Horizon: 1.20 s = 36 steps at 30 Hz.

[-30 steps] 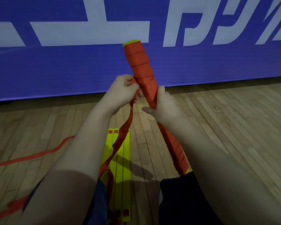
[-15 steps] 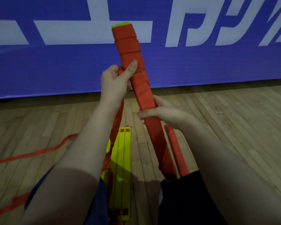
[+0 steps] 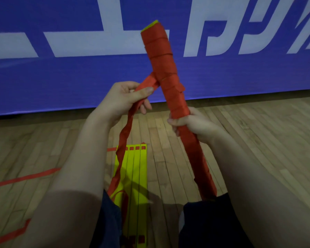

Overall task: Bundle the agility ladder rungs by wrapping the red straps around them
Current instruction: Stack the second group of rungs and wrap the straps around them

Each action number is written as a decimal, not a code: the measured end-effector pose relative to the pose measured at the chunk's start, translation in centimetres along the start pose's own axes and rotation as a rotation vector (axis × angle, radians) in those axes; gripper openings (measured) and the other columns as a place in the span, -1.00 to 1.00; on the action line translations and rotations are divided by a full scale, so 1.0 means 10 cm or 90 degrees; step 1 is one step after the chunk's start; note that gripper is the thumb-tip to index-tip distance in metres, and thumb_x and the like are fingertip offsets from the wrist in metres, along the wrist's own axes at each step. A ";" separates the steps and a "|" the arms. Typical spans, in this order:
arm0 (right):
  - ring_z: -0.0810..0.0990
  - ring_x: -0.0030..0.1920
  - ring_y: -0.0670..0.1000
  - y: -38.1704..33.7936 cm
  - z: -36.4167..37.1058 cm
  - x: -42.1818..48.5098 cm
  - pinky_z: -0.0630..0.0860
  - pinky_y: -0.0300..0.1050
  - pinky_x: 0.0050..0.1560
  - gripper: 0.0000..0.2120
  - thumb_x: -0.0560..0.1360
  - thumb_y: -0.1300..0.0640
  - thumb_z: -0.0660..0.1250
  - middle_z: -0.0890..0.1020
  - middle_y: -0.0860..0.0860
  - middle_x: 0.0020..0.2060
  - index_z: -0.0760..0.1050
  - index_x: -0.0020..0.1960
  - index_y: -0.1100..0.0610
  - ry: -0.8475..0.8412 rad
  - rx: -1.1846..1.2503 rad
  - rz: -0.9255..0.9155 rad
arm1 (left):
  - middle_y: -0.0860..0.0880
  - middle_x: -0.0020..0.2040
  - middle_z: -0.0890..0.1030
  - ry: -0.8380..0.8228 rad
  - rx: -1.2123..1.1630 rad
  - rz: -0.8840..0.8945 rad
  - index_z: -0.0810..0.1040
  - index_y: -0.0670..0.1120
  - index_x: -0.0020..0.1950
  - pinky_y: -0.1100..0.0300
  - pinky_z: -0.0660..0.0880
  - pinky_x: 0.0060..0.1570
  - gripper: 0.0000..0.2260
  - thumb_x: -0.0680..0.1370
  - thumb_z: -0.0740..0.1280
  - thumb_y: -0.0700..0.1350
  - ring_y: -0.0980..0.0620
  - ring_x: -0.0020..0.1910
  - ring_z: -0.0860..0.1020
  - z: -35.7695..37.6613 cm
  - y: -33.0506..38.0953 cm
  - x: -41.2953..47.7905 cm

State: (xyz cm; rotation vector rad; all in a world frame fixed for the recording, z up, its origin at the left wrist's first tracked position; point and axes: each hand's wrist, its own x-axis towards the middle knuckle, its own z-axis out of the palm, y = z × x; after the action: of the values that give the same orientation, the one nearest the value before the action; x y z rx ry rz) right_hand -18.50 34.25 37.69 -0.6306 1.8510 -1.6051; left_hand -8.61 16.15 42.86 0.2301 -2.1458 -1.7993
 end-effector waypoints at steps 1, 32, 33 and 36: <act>0.45 -0.48 0.03 0.00 -0.03 0.02 0.42 -0.13 -0.38 -0.88 0.44 0.36 0.40 0.50 0.10 -0.46 0.48 -0.09 0.24 0.046 -0.005 -0.007 | -0.08 -0.35 0.67 -0.009 0.005 -0.010 0.57 -0.13 -0.11 0.31 0.41 -0.43 -0.88 0.49 0.40 -0.08 0.10 -0.51 0.54 -0.01 0.00 0.00; 0.60 -0.38 0.03 -0.03 0.15 0.06 0.56 -0.08 -0.33 -0.69 0.39 0.27 0.45 0.59 0.10 -0.24 0.41 0.02 0.04 0.158 -0.248 -0.056 | -0.13 -0.28 0.69 -0.010 0.131 -0.009 0.58 -0.18 -0.19 0.25 0.50 -0.38 -0.81 0.59 0.31 -0.15 0.04 -0.41 0.61 0.14 -0.11 0.04; 0.56 -0.41 0.01 -0.03 0.17 0.09 0.54 -0.08 -0.31 -0.73 0.38 0.27 0.46 0.57 0.07 -0.31 0.43 -0.07 0.02 0.173 -0.234 -0.053 | -0.13 -0.28 0.68 -0.003 0.134 -0.008 0.57 -0.18 -0.21 0.26 0.49 -0.39 -0.81 0.58 0.31 -0.16 0.05 -0.42 0.61 0.14 -0.11 0.04; 0.57 -0.32 0.05 -0.01 0.19 0.16 0.58 0.05 -0.15 -0.79 0.35 0.15 0.50 0.56 -0.01 -0.35 0.46 -0.22 -0.03 0.226 -0.236 -0.027 | -0.11 -0.30 0.68 0.018 0.138 -0.004 0.56 -0.20 -0.19 0.28 0.49 -0.39 -0.82 0.58 0.31 -0.17 0.05 -0.44 0.59 0.11 -0.08 0.04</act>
State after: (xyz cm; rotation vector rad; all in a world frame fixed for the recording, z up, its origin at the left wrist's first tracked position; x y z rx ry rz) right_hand -18.34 31.79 37.44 -0.5686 2.4465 -1.4827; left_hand -9.49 16.89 42.02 0.3120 -2.3205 -1.5557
